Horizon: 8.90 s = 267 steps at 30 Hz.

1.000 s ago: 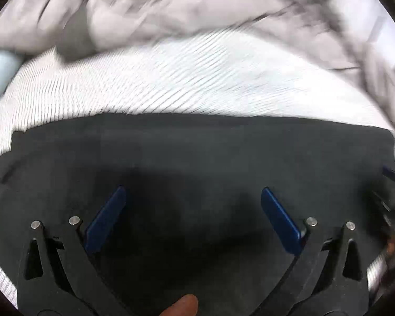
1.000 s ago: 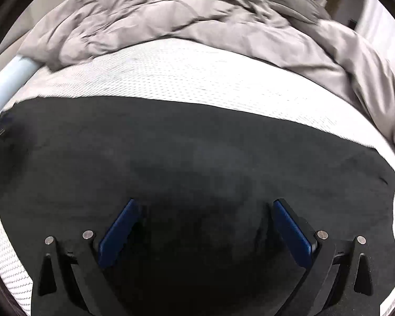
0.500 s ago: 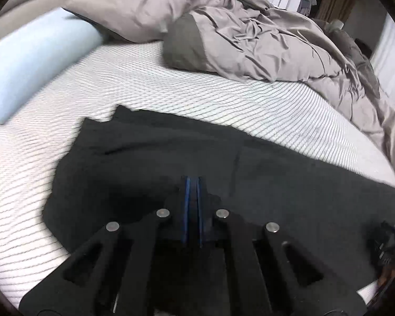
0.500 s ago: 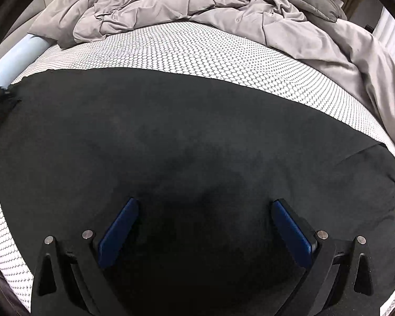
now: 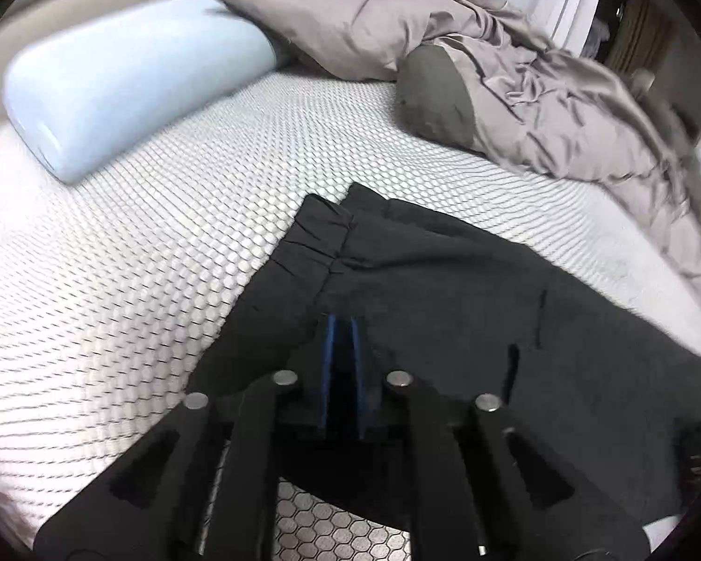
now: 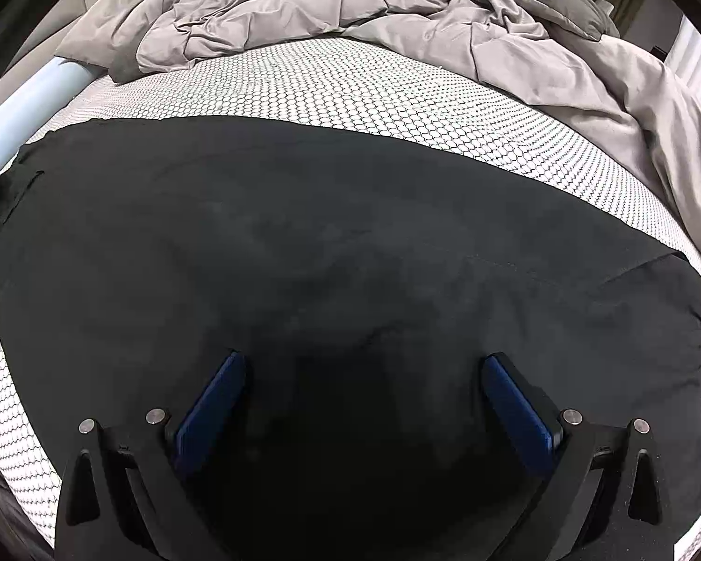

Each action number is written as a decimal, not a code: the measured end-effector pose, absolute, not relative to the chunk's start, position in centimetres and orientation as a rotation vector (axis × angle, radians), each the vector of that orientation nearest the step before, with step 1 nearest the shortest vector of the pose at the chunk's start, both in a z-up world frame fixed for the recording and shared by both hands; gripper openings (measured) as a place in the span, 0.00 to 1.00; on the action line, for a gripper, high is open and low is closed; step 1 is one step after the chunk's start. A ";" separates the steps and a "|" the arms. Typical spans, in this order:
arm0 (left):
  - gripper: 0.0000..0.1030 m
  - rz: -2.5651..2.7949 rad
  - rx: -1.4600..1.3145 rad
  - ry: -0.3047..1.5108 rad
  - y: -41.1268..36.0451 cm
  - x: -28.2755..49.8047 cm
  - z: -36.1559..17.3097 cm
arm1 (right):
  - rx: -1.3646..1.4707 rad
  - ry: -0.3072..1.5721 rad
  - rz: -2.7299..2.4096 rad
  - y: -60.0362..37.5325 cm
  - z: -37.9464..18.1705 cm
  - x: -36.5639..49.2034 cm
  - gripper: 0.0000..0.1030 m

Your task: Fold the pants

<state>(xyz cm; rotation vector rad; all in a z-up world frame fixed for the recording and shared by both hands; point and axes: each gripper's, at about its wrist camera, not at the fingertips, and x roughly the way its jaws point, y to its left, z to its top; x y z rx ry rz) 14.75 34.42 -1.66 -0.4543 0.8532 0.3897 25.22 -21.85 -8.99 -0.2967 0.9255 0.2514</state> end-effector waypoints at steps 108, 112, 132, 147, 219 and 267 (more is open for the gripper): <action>0.99 0.329 -0.159 0.453 3.1 16.4 3.1 | -0.113 0.851 0.251 -25.2 -6.9 22.9 1.00; 0.99 0.272 -0.215 0.526 3.5 17.3 2.5 | -0.119 0.878 0.233 -25.1 -7.6 22.9 1.00; 0.99 0.007 0.046 0.850 -4.0 18.9 -2.5 | -0.175 0.824 -0.441 -40.7 -7.4 21.8 1.00; 0.99 -0.339 0.183 0.900 -13.6 16.7 -4.0 | -0.385 0.821 -0.018 -33.2 -8.6 19.1 1.00; 0.90 -0.531 0.018 0.936 -12.0 22.0 0.8 | -0.217 0.825 0.099 -31.8 -7.0 21.3 0.99; 0.90 -0.081 -0.168 0.963 2.7 31.1 -1.0 | -0.159 0.774 -0.117 -28.0 -6.4 30.9 1.00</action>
